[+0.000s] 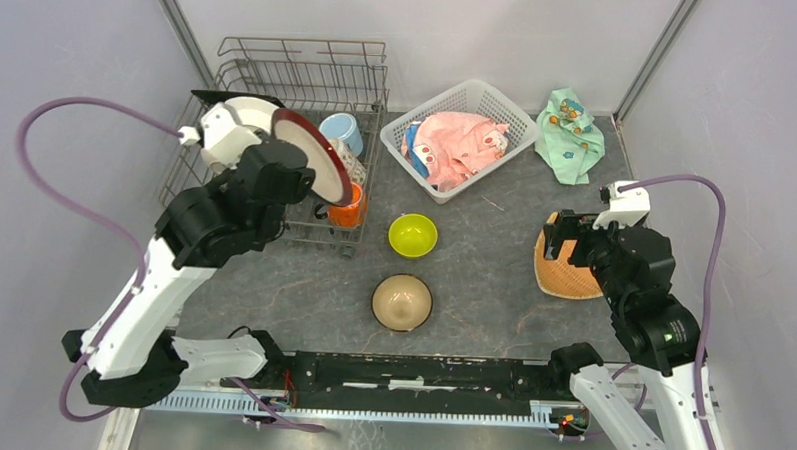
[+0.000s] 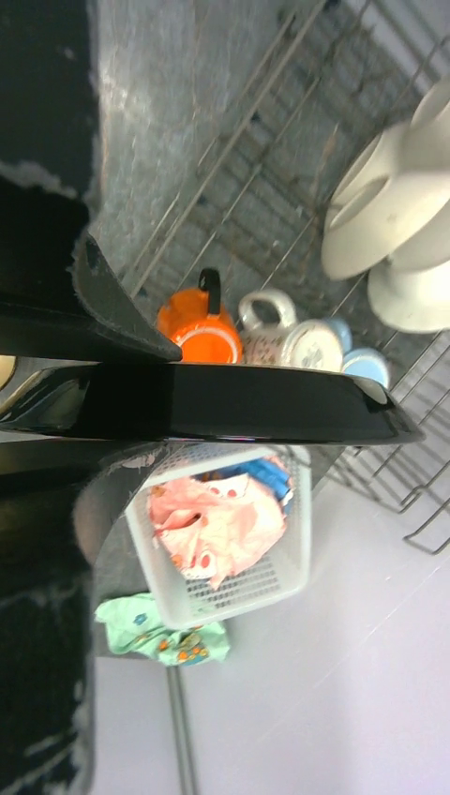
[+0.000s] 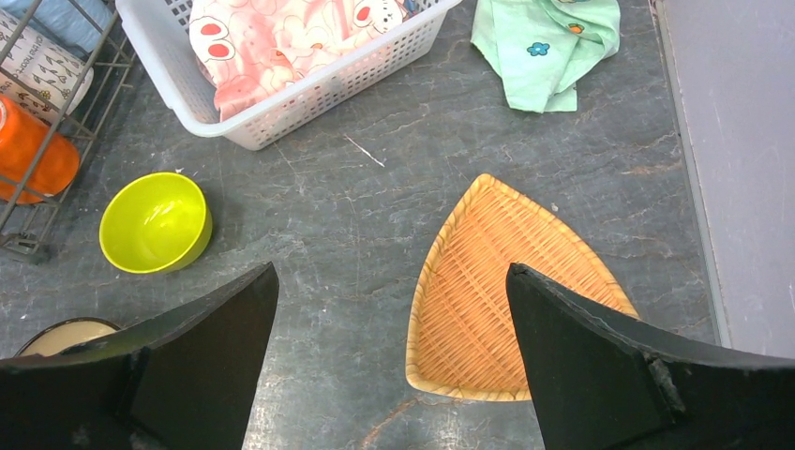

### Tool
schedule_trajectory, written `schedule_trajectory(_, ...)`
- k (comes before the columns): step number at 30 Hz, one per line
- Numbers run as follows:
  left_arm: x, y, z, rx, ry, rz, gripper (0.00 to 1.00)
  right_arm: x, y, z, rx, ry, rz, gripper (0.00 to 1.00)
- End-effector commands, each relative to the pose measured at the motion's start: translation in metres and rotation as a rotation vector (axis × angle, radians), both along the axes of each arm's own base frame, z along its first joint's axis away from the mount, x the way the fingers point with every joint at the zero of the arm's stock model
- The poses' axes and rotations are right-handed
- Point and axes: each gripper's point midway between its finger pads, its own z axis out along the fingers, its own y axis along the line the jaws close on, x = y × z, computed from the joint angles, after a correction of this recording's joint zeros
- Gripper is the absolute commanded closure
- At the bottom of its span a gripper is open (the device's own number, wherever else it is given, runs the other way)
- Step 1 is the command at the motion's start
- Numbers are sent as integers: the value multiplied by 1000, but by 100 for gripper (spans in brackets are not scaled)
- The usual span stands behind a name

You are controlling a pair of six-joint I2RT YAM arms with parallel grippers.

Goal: Load the mixed dishes into the dish rack
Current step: Insert the plate into the dish rack.

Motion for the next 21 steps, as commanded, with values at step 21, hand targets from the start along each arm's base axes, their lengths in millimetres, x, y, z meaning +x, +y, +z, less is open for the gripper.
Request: schedule_trajectory(21,15,138,4,152,-21,571,98,3,-2,14,-39,-10,0,2)
